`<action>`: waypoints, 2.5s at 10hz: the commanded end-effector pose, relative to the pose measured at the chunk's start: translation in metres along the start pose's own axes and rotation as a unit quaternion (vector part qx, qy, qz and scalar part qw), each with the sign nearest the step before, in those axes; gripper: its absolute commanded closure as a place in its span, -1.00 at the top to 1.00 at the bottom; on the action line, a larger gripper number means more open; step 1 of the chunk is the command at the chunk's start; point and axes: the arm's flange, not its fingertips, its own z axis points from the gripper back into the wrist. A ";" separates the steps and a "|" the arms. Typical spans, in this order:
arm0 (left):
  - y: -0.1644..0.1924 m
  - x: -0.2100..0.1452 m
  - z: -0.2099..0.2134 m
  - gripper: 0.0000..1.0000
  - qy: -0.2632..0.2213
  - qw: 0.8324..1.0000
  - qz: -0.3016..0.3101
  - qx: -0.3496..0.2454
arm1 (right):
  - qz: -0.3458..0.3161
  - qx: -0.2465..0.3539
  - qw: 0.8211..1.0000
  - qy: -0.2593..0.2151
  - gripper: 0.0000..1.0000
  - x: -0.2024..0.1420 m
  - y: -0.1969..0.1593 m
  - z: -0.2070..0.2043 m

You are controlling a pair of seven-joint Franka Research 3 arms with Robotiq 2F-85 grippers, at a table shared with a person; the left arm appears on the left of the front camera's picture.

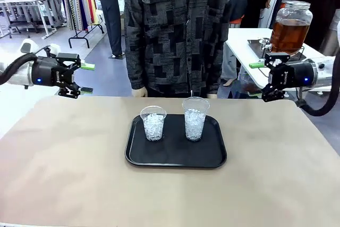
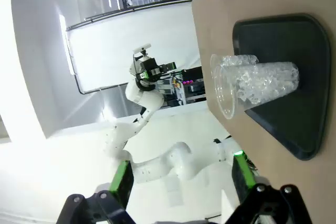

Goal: Pour the drink into the iced cup.
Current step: Pick up the iced cup indicated by the human and present it to them.

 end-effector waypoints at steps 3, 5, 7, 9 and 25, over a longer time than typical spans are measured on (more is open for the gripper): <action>0.009 0.039 -0.004 1.00 0.039 0.996 0.062 -0.056 | -0.026 0.015 1.000 -0.011 1.00 0.021 -0.005 0.001; 0.008 0.043 -0.006 1.00 0.056 0.992 0.070 -0.084 | -0.028 0.022 0.999 -0.008 1.00 0.027 -0.003 0.003; 0.007 0.038 -0.006 1.00 0.054 0.994 0.057 -0.080 | -0.031 0.022 0.999 0.009 1.00 0.025 -0.003 0.001; 0.011 0.039 -0.008 1.00 0.058 0.994 0.060 -0.068 | -0.015 0.006 1.000 -0.005 1.00 0.020 -0.011 0.003; 0.011 0.039 -0.008 1.00 0.058 0.994 0.060 -0.068 | -0.015 0.006 1.000 -0.005 1.00 0.020 -0.011 0.003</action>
